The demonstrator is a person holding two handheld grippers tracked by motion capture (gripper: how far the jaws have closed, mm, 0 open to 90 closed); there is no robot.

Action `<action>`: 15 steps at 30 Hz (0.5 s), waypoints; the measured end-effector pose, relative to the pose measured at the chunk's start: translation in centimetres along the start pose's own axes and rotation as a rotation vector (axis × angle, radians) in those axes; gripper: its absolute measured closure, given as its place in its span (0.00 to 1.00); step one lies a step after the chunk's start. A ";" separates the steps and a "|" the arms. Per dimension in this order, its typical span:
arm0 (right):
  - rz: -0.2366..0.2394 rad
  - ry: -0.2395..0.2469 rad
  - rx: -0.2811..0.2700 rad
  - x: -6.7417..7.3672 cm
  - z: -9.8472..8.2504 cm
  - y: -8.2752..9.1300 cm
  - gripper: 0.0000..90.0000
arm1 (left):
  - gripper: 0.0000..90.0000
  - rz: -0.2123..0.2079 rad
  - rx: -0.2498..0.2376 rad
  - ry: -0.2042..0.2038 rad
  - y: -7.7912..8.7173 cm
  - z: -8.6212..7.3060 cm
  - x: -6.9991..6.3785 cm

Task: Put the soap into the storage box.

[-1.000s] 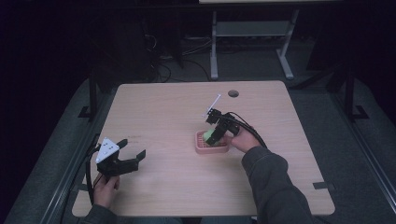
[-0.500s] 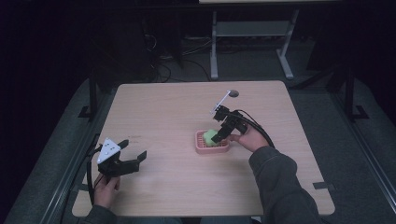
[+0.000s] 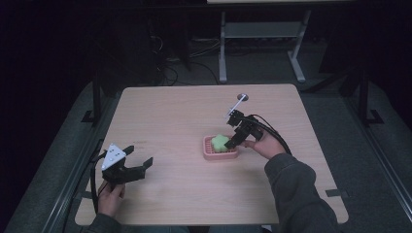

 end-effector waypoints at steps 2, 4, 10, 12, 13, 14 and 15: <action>-0.001 0.002 0.002 0.0 -0.2 0.1 0.26 | 0.16 0.001 0.000 0.000 0.0 0.0 0.0; -0.007 0.006 0.000 0.0 -0.4 0.3 0.26 | 0.16 0.000 -0.001 0.005 0.0 0.0 0.1; -0.015 0.003 0.007 0.0 -1.2 0.9 0.26 | 0.16 -0.003 0.002 0.000 -0.1 0.0 -0.1; -0.020 0.002 0.009 0.0 -1.4 1.1 0.26 | 0.16 -0.004 0.004 0.000 -0.1 0.0 -0.1; -0.020 0.003 0.007 0.0 -1.5 1.1 0.26 | 0.16 -0.004 0.004 -0.001 -0.1 0.0 -0.1; -0.020 0.004 0.006 0.0 -1.5 1.2 0.26 | 0.16 -0.003 0.004 0.001 -0.1 0.0 -0.1; -0.021 0.002 0.004 0.0 -1.7 1.3 0.26 | 0.16 -0.003 0.004 0.000 -0.1 0.0 -0.1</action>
Point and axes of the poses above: each handheld gripper's, and its own axes: y roughly backward along the jaws, z roughly out of its top, x roughly to its left, the point moved 3 cm from there along -y, roughly forward along the jaws, and after that the axes turned 8 degrees about x, right-handed, at the moved point
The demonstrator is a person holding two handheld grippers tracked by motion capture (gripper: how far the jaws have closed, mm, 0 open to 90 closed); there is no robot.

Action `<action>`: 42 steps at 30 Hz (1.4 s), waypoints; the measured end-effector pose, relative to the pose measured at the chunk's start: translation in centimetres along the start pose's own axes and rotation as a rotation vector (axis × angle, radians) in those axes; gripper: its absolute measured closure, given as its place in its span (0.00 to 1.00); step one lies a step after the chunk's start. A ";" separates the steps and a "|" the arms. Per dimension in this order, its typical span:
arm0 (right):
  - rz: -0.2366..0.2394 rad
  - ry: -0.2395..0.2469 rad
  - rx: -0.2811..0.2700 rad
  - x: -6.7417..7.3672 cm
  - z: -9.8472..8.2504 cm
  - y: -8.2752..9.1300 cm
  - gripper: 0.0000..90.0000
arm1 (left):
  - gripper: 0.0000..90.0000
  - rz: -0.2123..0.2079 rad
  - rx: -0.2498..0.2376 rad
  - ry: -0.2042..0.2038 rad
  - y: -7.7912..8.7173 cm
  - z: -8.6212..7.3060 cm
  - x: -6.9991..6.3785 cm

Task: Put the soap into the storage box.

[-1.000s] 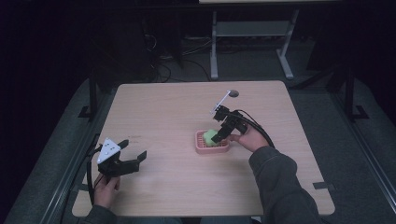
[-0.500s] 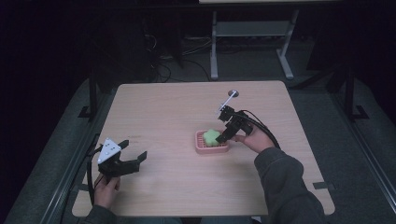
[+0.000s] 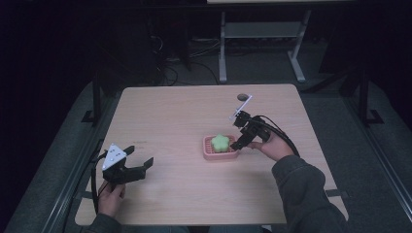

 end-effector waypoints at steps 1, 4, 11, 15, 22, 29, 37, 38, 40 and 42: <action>-0.002 0.001 0.002 0.0 -0.1 0.1 0.26 | 0.16 0.000 0.000 0.001 0.0 0.0 0.0; -0.007 0.000 0.005 0.0 -0.3 0.3 0.26 | 0.16 0.001 0.003 -0.002 0.0 0.0 0.0; -0.009 -0.005 0.005 -0.1 -1.0 0.7 0.26 | 0.16 0.000 0.004 -0.002 -0.1 0.0 0.0; -0.014 -0.004 0.006 -0.1 -1.2 0.8 0.26 | 0.16 0.000 0.004 -0.002 0.0 0.0 0.0; -0.021 -0.002 0.008 0.0 -1.7 1.1 0.26 | 0.16 -0.001 0.005 -0.001 -0.1 0.0 0.0; -0.025 -0.002 0.007 0.0 -2.3 1.1 0.26 | 0.16 -0.002 0.006 -0.002 -0.1 -0.1 -0.1; -0.015 -0.018 0.003 -0.1 -3.2 0.9 0.26 | 0.16 -0.002 0.009 -0.006 -0.1 -0.1 -0.1; -0.016 -0.018 0.008 -0.2 -3.3 0.9 0.26 | 0.16 -0.001 0.008 -0.005 -0.1 -0.1 -0.1; -0.019 -0.020 0.008 -0.2 -3.6 0.8 0.26 | 0.16 -0.002 0.008 -0.007 -0.1 -0.1 -0.1; -0.012 -0.026 0.007 -0.2 -3.9 0.7 0.26 | 0.16 -0.002 0.007 -0.009 -0.1 -0.1 -0.1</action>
Point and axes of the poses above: each handheld gripper's, and its own axes: y roughly backward along the jaws, z roughly out of its top, x roughly to its left, the point moved 3 cm from there along -y, roughly forward along the jaws, and after that the axes turned 8 degrees about x, right-handed, at the moved point
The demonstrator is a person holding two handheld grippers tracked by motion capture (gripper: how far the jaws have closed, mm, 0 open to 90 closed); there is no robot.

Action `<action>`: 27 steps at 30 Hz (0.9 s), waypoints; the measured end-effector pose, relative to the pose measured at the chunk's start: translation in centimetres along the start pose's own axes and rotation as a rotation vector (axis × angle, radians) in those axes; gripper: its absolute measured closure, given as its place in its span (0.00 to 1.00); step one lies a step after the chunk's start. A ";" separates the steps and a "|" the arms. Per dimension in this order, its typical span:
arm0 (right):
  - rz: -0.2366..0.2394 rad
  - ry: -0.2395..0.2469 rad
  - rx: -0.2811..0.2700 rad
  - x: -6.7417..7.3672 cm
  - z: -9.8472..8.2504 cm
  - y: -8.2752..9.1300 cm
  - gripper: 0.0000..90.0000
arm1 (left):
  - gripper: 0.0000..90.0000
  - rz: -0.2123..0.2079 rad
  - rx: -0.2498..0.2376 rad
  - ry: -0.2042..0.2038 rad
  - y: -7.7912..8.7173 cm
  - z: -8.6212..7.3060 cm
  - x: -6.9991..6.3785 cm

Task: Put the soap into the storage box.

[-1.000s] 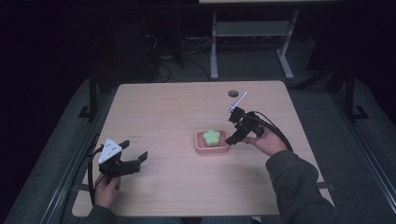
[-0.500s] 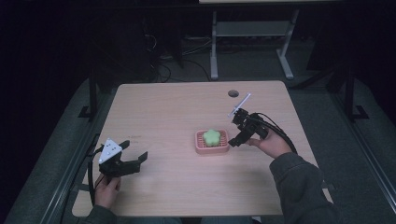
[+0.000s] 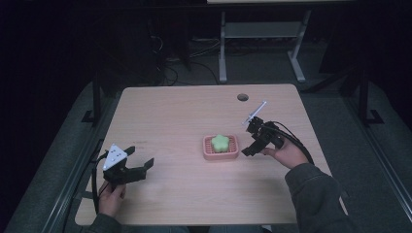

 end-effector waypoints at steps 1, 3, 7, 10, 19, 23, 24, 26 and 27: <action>0.001 0.001 0.000 0.0 -0.1 0.0 0.26 | 0.16 0.000 0.002 -0.002 0.0 0.0 0.0; 0.003 -0.002 -0.002 -0.1 -0.5 -0.1 0.26 | 0.16 0.000 0.002 -0.001 0.0 0.0 0.0; 0.008 -0.009 0.006 -0.1 -1.0 -0.4 0.26 | 0.16 0.000 0.001 -0.001 -0.1 0.0 -0.1; -0.001 -0.008 0.020 -0.1 -1.3 -0.5 0.25 | 0.16 0.001 0.004 -0.003 -0.1 0.0 -0.1; 0.008 -0.018 0.003 0.1 -2.2 -0.5 0.25 | 0.16 0.000 0.003 -0.004 -0.1 -0.1 -0.1; 0.008 -0.023 0.012 0.1 -2.8 -0.7 0.25 | 0.16 0.000 0.005 -0.002 -0.1 -0.1 -0.1; 0.006 -0.021 0.008 0.1 -2.9 -0.7 0.25 | 0.16 -0.001 0.005 -0.003 -0.1 -0.1 -0.1; 0.011 -0.032 0.003 0.1 -3.2 -0.7 0.25 | 0.16 0.000 0.005 -0.002 -0.1 -0.1 -0.1; 0.015 -0.033 0.004 0.1 -3.3 -0.7 0.25 | 0.16 0.000 0.004 -0.003 -0.1 -0.1 -0.1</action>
Point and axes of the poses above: each handheld gripper's, and its own axes: y roughly backward along the jaws, z roughly out of its top, x roughly to its left, the point moved 3 cm from there along -y, roughly forward along the jaws, and after that the axes turned 8 degrees about x, right-handed, at the moved point
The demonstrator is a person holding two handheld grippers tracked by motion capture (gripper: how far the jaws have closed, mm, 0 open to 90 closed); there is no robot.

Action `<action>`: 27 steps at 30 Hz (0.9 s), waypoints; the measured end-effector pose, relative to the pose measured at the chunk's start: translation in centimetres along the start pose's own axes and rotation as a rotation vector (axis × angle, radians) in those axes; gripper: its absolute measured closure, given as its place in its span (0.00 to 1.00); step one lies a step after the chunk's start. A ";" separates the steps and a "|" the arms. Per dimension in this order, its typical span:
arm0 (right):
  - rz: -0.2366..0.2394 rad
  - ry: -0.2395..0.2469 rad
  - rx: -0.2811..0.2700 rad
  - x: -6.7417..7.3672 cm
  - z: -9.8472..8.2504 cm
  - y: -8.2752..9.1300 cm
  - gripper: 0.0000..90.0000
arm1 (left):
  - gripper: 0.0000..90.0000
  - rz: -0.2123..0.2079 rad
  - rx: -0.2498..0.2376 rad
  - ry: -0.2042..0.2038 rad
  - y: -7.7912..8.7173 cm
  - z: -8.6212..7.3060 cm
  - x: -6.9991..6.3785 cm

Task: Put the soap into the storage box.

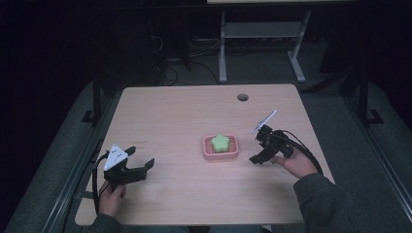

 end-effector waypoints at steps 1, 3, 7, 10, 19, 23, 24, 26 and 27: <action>-0.002 0.001 -0.002 0.0 -0.1 -0.1 0.25 | 0.16 0.000 0.001 0.001 0.0 0.0 0.0; -0.001 -0.004 0.000 -0.1 -0.4 -0.1 0.25 | 0.16 -0.001 0.003 0.000 0.0 0.0 0.0; 0.005 -0.015 0.001 0.0 -1.0 -0.3 0.25 | 0.16 0.000 0.005 -0.001 0.0 0.0 0.0; 0.003 -0.012 0.000 0.0 -1.4 -0.3 0.25 | 0.16 0.000 0.006 -0.005 0.0 0.0 0.0; 0.004 -0.025 -0.001 0.1 -2.8 -0.7 0.25 | 0.16 -0.001 0.005 -0.001 0.0 0.0 0.0; 0.009 -0.033 -0.013 0.1 -3.4 -0.8 0.25 | 0.16 -0.001 0.006 -0.002 0.0 0.0 0.0; 0.010 -0.034 -0.012 0.1 -3.6 -0.8 0.25 | 0.16 -0.001 0.006 -0.002 0.0 0.0 0.0; 0.011 -0.036 -0.014 0.1 -3.9 -0.9 0.25 | 0.16 -0.003 0.005 0.000 -0.1 -0.1 -0.1; 0.014 -0.038 -0.015 0.1 -4.1 -1.0 0.25 | 0.16 -0.003 0.005 0.000 -0.1 -0.1 -0.1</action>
Point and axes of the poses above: each handheld gripper's, and its own axes: y roughly backward along the jaws, z roughly out of its top, x roughly to its left, the point moved 3 cm from there along -y, roughly forward along the jaws, and after that the axes turned 8 degrees about x, right-handed, at the moved point
